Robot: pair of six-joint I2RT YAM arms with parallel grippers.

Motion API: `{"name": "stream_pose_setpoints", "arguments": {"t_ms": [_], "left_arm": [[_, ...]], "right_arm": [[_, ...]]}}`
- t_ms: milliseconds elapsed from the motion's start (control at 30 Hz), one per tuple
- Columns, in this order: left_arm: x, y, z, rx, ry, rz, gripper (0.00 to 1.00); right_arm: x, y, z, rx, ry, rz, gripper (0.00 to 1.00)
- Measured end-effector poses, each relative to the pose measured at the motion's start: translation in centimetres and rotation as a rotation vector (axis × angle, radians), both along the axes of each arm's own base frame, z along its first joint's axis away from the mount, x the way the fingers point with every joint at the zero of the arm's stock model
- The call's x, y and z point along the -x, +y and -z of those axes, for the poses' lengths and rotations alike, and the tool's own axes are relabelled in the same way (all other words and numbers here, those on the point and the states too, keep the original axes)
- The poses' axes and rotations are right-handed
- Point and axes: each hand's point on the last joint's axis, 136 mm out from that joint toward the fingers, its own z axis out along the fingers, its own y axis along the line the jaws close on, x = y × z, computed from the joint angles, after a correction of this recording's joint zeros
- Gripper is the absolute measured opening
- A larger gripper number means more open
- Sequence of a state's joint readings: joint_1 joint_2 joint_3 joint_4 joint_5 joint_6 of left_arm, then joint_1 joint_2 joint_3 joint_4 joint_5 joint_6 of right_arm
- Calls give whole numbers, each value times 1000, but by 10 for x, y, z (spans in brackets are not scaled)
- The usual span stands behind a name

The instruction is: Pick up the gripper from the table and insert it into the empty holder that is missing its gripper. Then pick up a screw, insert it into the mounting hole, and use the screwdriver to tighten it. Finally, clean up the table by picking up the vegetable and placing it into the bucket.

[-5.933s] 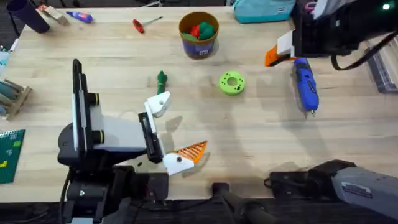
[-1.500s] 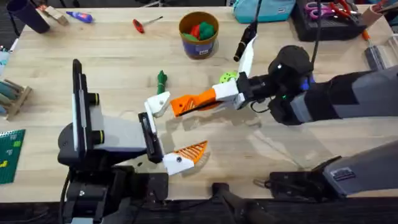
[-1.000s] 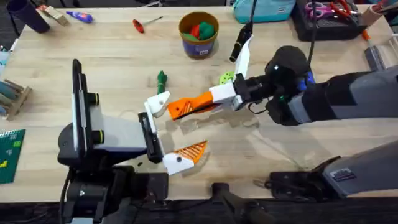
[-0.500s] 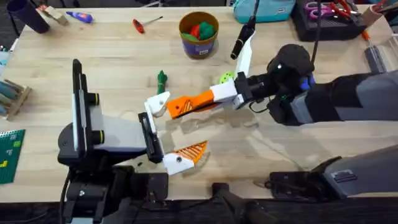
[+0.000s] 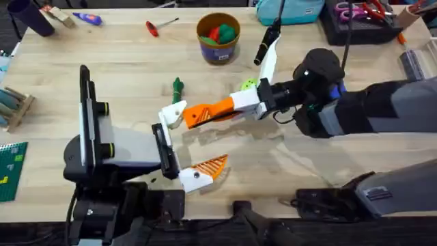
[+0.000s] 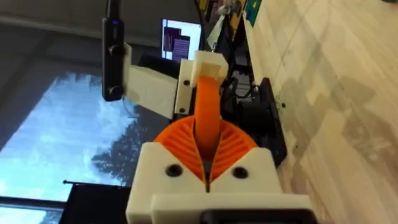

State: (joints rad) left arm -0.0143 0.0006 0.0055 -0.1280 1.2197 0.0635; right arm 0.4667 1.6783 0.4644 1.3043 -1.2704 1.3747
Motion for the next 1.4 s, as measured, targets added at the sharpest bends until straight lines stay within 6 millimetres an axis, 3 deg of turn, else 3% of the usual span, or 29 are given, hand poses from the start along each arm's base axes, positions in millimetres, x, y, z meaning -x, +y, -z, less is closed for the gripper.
{"name": "stream_pose_setpoints", "arguments": {"t_ms": [1400], "left_arm": [[0,0,0,0,0,0,986]], "right_arm": [[-1,16,0,2,12,54,8]]}}
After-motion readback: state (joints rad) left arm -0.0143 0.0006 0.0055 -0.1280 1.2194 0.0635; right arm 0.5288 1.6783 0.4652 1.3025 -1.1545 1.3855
